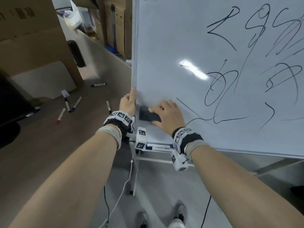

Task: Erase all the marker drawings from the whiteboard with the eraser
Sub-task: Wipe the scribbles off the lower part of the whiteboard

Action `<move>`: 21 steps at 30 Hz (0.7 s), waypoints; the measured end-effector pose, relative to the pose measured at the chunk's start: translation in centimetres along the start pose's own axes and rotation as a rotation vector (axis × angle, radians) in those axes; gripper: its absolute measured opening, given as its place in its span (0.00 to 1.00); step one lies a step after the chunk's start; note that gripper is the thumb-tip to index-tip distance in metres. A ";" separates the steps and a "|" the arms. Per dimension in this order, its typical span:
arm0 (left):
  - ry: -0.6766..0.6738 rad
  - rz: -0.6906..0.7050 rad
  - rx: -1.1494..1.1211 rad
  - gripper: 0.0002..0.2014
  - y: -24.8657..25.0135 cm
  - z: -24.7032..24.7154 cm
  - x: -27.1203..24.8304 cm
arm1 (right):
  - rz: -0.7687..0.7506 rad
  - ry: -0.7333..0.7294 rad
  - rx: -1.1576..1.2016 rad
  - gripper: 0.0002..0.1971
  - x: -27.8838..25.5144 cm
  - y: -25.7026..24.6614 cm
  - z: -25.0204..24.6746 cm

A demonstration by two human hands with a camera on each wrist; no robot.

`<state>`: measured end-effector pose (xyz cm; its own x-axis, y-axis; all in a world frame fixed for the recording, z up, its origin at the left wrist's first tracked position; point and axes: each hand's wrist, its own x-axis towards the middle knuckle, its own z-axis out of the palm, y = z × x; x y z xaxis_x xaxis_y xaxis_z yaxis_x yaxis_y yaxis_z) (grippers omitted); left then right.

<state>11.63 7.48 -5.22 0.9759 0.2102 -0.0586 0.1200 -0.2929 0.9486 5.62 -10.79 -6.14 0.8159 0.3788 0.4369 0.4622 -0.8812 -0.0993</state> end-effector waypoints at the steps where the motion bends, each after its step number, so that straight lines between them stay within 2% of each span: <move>1: -0.007 0.006 0.027 0.26 -0.4 -0.1 -0.2 | -0.044 -0.052 -0.019 0.28 -0.7 -0.4 0.5; 4: -0.018 0.009 0.096 0.23 -1.3 -0.3 -0.4 | -0.125 -0.116 -0.070 0.28 -0.7 -0.7 0.4; 8: -0.009 -0.005 0.072 0.26 -2.2 -0.4 -0.5 | 0.029 0.027 -0.054 0.26 2.0 -0.3 -1.7; 11: -0.010 -0.011 0.084 0.28 -3.0 -0.2 -0.7 | 0.041 0.047 -0.026 0.26 2.3 -0.2 -1.6; 14: 0.008 -0.018 0.096 0.23 -2.9 0.0 -0.9 | -0.044 -0.073 -0.022 0.28 0.2 -0.2 0.2; 17: 0.038 -0.020 0.084 0.23 -2.6 0.5 -1.1 | -0.078 -0.197 -0.015 0.28 -3.4 -0.1 2.5; 21: 0.075 -0.047 0.103 0.23 -2.3 0.8 -1.7 | -0.080 -0.190 -0.040 0.28 -3.4 0.2 1.5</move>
<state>9.86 7.09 -7.51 0.9528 0.2942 -0.0751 0.1872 -0.3747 0.9081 3.47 -11.81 -8.93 0.8300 0.4909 0.2647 0.5168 -0.8554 -0.0340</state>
